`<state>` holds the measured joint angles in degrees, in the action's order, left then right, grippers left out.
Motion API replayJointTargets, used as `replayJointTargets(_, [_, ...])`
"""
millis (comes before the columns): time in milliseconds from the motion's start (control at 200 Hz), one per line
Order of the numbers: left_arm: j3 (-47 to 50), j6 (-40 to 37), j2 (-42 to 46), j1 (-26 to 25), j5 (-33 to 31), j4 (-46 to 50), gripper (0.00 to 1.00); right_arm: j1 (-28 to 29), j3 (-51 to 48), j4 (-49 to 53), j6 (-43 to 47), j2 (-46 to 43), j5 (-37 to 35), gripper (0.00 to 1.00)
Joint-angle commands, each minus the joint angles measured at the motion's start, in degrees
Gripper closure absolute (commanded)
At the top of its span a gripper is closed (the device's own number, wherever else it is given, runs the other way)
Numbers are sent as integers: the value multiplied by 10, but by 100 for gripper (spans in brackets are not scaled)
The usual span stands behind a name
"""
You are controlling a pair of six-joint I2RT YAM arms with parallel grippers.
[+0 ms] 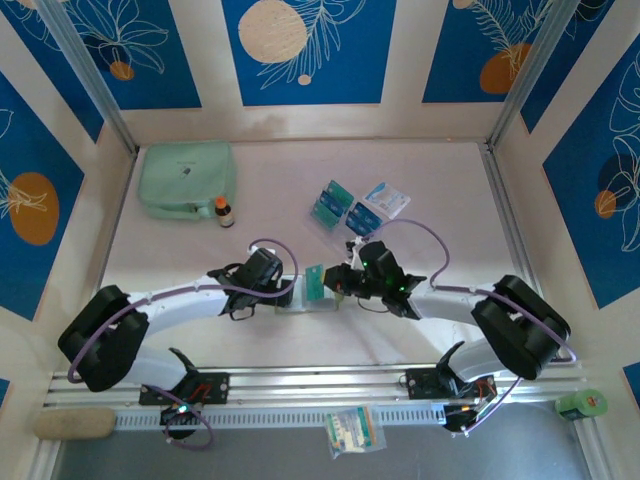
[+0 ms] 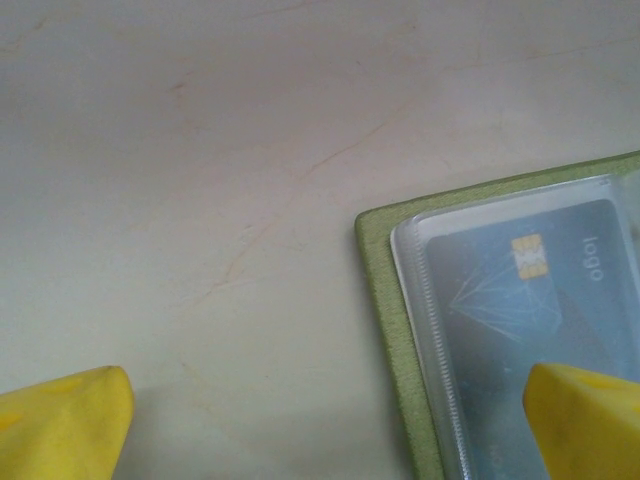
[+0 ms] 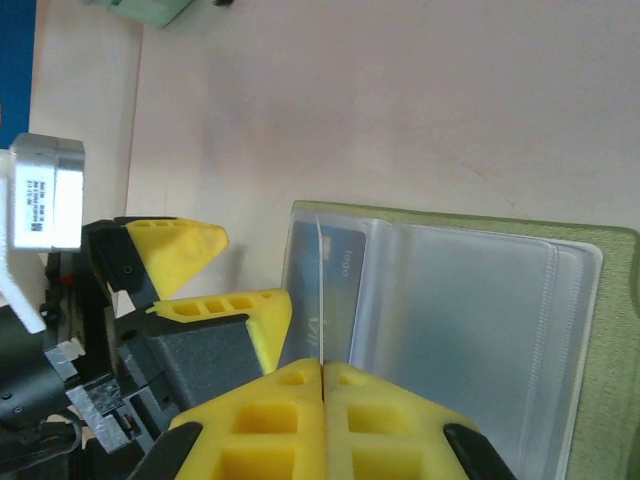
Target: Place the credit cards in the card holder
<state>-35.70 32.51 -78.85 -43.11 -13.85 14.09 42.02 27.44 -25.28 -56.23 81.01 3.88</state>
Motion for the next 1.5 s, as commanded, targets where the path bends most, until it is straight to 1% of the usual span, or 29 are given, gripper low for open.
replayJointTargets(0, [9,5,1,4,-17,23,0,9,-5,-46,-2,15,-20,100])
replayJointTargets(525, [19,32,4,5,-23,37,0,17,-16,-114,-18,70,-41,100])
replayJointTargets(980, [27,35,6,4,-20,33,0,18,-19,-136,-25,99,-42,100])
replayJointTargets(1495, [31,36,7,4,-16,25,0,19,-15,-128,-35,110,-38,100])
